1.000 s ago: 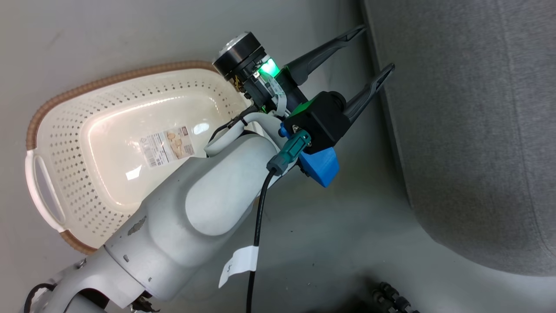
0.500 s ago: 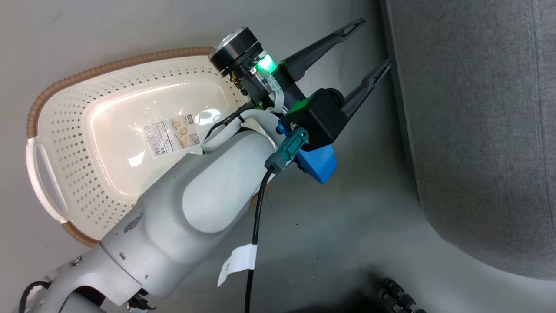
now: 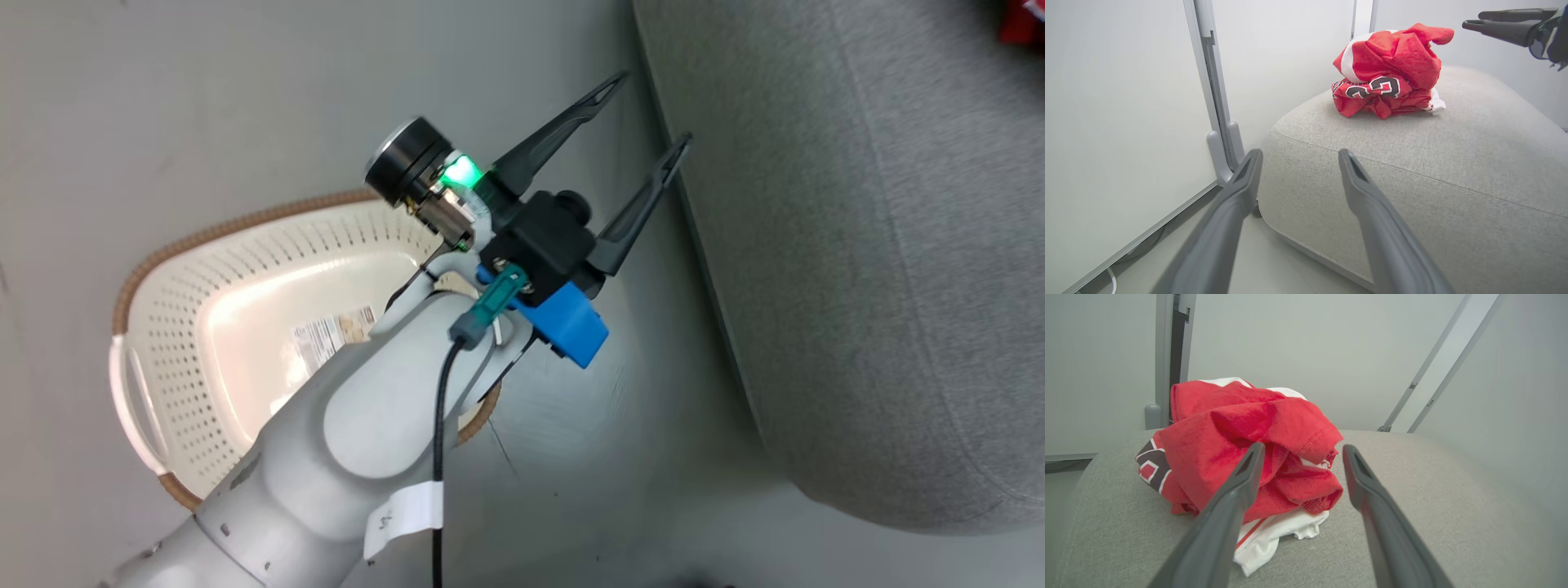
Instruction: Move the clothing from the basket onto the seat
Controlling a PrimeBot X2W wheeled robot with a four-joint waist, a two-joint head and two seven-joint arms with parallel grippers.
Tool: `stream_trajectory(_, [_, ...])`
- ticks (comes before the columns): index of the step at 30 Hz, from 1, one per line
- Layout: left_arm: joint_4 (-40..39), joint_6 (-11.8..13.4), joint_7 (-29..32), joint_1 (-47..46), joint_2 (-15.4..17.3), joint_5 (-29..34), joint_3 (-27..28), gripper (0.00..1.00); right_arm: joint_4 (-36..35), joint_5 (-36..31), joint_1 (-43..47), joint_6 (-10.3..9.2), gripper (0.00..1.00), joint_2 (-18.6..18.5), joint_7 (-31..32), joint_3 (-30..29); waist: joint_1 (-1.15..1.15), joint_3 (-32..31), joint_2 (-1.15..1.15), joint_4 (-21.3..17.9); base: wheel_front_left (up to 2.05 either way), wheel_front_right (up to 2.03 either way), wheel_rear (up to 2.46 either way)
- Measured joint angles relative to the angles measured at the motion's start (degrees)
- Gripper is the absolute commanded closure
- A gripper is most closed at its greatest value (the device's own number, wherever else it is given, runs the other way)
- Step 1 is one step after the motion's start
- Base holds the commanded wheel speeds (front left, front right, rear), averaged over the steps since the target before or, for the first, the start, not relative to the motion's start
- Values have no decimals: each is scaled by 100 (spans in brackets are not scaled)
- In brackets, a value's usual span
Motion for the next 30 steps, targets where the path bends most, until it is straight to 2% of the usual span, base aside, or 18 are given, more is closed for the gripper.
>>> stream_trajectory(6, [-355,226,0,685,35,-130,662,0,-723,-188,554,0,0,178,-1,509,-1,-813,0,38,0,0,0])
stream_trajectory(10, [-549,348,-5,1148,87,-171,1220,0,-913,-164,706,0,0,303,-1,1013,-1,-1328,0,157,0,0,0])
stream_trajectory(17, [-797,401,-5,1931,148,-108,2126,0,-1039,-46,894,0,0,568,-1,1913,-1,-2025,0,572,0,0,0])
stream_trajectory(24, [-965,367,-5,2779,207,52,3005,0,-1045,89,1110,0,0,823,-1,2541,-1,-2586,0,1025,0,0,0])
stream_trajectory(30, [-1055,209,-5,3452,96,98,3696,0,-991,132,1480,0,0,1031,-1,2714,-1,-2999,0,1360,0,0,0])
